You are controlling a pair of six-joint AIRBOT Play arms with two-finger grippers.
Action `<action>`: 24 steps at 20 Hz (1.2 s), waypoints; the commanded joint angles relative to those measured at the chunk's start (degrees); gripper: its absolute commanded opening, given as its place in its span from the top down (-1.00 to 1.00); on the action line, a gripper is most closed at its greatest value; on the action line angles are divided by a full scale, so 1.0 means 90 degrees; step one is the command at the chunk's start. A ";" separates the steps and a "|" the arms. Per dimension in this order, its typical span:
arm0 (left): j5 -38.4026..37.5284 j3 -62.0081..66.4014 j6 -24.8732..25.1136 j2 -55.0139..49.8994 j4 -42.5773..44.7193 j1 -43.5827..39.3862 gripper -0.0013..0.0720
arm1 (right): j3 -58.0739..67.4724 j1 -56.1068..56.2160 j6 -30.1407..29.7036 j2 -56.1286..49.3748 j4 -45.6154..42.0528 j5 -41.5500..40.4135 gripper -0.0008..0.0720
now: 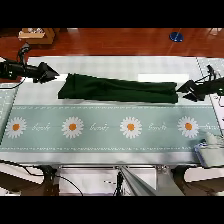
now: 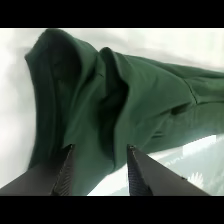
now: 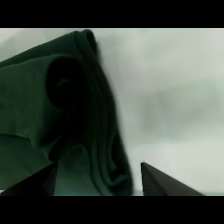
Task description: Fold the shirts.
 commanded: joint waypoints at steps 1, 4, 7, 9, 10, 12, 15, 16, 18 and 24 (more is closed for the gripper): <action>-0.0131 0.0010 0.0017 0.0007 0.0002 -0.0097 -0.17 | 0.0017 0.0182 -0.0007 -0.0583 0.1088 0.0121 -0.64; -0.0126 0.0012 0.0017 0.0007 0.0000 -0.0206 -0.17 | 0.0019 0.0646 0.0163 -0.0811 0.1103 -0.0136 -0.28; -0.0141 0.0073 -0.0046 0.0022 0.0000 -0.0228 -0.08 | 0.0209 0.0746 0.0119 -0.0716 0.1258 0.0032 0.90; -0.0143 0.0180 -0.0180 0.0134 -0.0012 -0.0250 0.18 | 0.0425 0.0682 -0.0092 -0.0350 0.1209 0.0355 0.90; -0.0141 0.0214 -0.0177 0.0250 -0.0027 -0.0299 0.48 | 0.0481 0.0680 -0.0092 -0.0061 0.1115 0.0403 0.90; -0.0143 0.0226 -0.0204 0.0500 -0.0100 -0.0539 0.61 | 0.0515 0.0682 -0.0087 0.0544 0.0831 0.0413 0.90; -0.0136 0.0226 -0.0359 0.0690 -0.0119 -0.1217 0.87 | 0.0515 0.0682 0.0005 0.1299 0.0459 0.0697 0.90; -0.0109 0.0226 -0.0532 0.0673 -0.0124 -0.1542 0.87 | 0.0515 0.0682 0.0019 0.1498 0.0372 0.0850 0.90; 0.0061 0.0219 -0.0668 0.0614 -0.0124 -0.2259 0.87 | 0.0515 0.0682 0.0090 0.1897 0.0301 0.1163 0.90; 0.1207 0.0221 -0.1115 0.0248 -0.0153 -0.4352 0.87 | 0.0515 0.0687 0.0459 0.3062 0.0019 0.1800 0.90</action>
